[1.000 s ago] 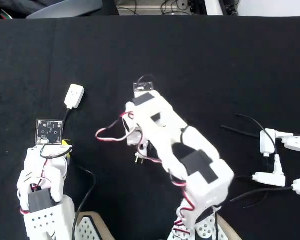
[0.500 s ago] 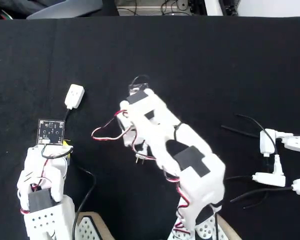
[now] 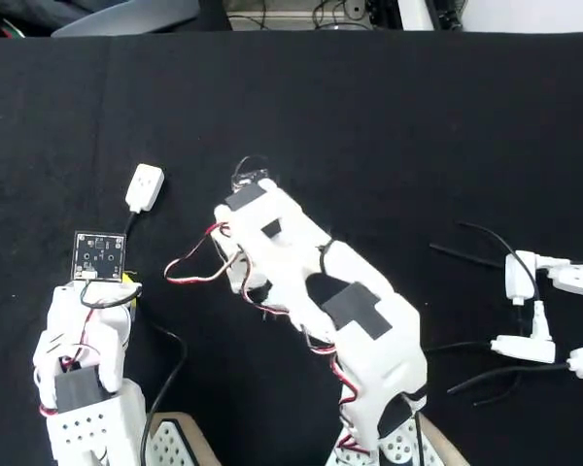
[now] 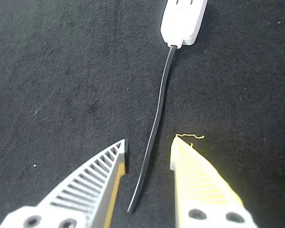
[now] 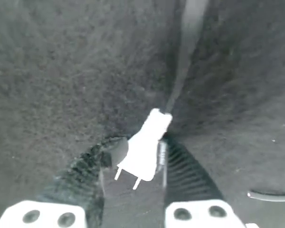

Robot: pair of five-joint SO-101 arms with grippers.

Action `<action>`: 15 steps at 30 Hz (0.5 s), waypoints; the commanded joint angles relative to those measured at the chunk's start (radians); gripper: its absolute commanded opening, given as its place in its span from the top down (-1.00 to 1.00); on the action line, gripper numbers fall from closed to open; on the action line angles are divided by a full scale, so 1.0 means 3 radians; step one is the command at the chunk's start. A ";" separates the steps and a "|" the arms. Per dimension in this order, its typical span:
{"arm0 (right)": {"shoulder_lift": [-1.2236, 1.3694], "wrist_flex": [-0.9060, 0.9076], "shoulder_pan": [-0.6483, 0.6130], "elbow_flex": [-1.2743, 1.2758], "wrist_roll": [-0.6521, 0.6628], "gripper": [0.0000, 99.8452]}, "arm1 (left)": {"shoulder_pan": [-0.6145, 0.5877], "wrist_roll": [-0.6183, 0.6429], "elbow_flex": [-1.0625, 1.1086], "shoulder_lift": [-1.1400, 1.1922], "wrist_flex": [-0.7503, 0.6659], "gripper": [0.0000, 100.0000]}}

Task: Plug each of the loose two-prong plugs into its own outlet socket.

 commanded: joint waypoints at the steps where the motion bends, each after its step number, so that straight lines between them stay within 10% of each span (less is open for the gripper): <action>1: 0.0136 0.0266 0.0092 -0.0074 0.0113 0.98 | -0.0013 -0.0031 -0.0003 -0.0015 -0.0051 0.67; 15: 0.0141 0.0931 0.1141 -0.1204 0.1667 0.98 | -0.0008 -0.0031 -0.0003 -0.0015 -0.0046 0.67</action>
